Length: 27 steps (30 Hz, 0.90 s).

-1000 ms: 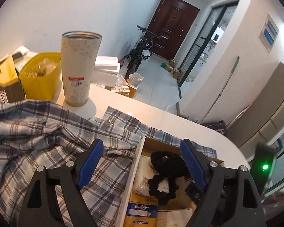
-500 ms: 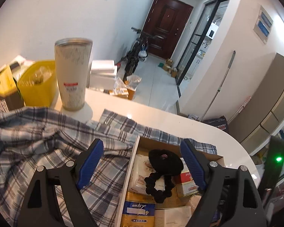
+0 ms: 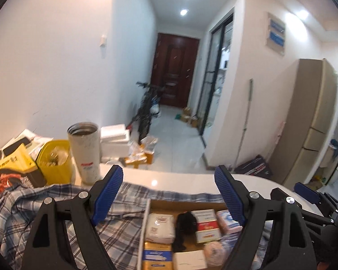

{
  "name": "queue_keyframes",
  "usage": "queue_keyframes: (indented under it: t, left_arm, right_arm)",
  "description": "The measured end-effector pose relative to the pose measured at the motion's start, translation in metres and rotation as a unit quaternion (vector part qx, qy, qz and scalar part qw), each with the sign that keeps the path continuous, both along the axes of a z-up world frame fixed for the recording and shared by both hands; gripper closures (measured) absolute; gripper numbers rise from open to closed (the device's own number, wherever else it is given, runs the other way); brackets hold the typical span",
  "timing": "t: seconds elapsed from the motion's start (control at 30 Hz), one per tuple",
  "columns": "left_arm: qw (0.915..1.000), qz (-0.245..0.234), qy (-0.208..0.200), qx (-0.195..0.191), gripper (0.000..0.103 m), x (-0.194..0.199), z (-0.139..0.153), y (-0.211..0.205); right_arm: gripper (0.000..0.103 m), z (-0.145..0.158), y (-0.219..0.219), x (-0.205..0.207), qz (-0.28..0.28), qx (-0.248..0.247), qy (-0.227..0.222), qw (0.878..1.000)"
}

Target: Organize objects

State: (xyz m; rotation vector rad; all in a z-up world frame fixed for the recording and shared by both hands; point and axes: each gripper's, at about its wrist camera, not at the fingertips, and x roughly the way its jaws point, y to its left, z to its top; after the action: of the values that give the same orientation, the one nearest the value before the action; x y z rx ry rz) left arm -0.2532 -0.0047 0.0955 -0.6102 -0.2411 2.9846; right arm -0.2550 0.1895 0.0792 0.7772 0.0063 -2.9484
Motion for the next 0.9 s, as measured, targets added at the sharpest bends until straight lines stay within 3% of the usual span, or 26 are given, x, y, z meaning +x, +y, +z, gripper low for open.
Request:
queue_keyframes:
  t: [0.13, 0.27, 0.33, 0.4, 0.53, 0.67, 0.9]
  left_arm:
    - [0.9985, -0.012, 0.051, 0.015, 0.013, 0.03, 0.022, 0.006]
    - [0.9952, -0.035, 0.089, 0.02, 0.012, 0.059, 0.044, 0.01]
    - [0.9934, -0.045, 0.104, 0.019, 0.012, 0.073, 0.053, 0.013]
    - [0.9922, -0.053, 0.112, 0.017, 0.0, 0.084, 0.061, 0.016]
    - [0.9877, -0.063, 0.143, 0.0, 0.0, 0.114, 0.076, 0.025]
    - [0.9869, -0.063, 0.148, -0.018, 0.0, 0.133, 0.078, 0.034]
    - [0.9885, -0.067, 0.128, -0.045, 0.0, 0.164, 0.059, 0.033]
  right_arm:
    - [0.035, 0.017, 0.01, 0.024, 0.005, -0.012, 0.026, 1.0]
    - [0.015, 0.033, 0.022, 0.051, 0.002, -0.023, 0.061, 0.998]
    - [0.013, 0.041, 0.026, 0.066, -0.003, -0.014, 0.088, 0.996]
    - [0.01, 0.048, 0.026, 0.081, -0.005, 0.001, 0.114, 0.993]
    - [0.003, 0.057, 0.031, 0.106, 0.001, -0.023, 0.149, 0.989]
    - [0.0, 0.064, 0.038, 0.127, 0.01, -0.049, 0.171, 0.984]
    - [0.0, 0.069, 0.049, 0.16, 0.016, -0.039, 0.21, 0.977]
